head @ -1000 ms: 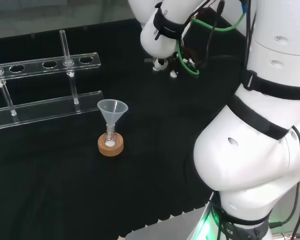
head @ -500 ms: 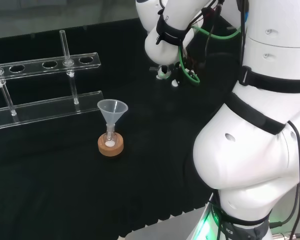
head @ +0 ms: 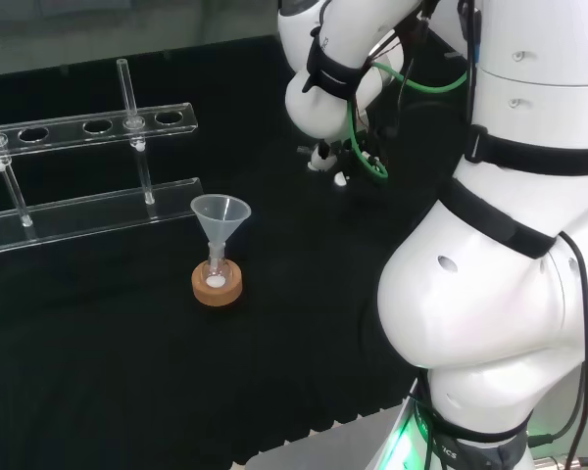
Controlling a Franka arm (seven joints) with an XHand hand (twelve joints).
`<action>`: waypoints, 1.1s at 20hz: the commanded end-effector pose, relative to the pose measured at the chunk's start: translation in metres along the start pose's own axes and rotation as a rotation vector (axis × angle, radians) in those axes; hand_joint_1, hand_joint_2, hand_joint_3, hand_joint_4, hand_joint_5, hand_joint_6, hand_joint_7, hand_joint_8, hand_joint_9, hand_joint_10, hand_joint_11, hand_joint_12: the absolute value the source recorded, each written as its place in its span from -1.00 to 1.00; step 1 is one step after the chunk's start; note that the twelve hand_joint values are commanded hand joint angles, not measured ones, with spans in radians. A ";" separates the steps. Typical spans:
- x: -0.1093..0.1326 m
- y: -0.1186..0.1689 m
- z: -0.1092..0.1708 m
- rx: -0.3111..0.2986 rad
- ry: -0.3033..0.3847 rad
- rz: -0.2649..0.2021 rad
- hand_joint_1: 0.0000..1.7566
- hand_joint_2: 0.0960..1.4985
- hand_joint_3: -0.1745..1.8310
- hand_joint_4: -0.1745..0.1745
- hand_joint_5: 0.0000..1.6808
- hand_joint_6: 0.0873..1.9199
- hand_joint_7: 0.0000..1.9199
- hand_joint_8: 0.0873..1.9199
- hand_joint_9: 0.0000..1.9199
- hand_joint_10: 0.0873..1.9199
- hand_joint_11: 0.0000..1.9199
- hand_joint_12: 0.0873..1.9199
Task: Put the weighing funnel back on the table.
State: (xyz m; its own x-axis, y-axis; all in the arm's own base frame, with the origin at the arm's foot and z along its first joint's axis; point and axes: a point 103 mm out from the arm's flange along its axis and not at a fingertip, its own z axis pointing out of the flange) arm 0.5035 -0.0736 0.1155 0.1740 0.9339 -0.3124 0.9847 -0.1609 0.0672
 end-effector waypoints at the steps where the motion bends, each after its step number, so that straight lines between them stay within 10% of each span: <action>1: 0.006 -0.009 0.013 0.033 0.015 0.028 0.34 -0.31 -0.17 0.65 0.91 -1.00 0.85 -1.00 0.69 -1.00 0.33 -0.08; 22: 0.023 -0.021 0.066 0.281 -0.005 0.059 0.33 -0.25 -0.23 0.72 0.89 -1.00 0.80 -1.00 0.69 -1.00 0.33 -0.07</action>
State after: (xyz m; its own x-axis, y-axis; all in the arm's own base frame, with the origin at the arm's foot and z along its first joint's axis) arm 0.4899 -0.0679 0.0525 0.2398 0.9232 -0.3003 0.9576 -0.2758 -0.0835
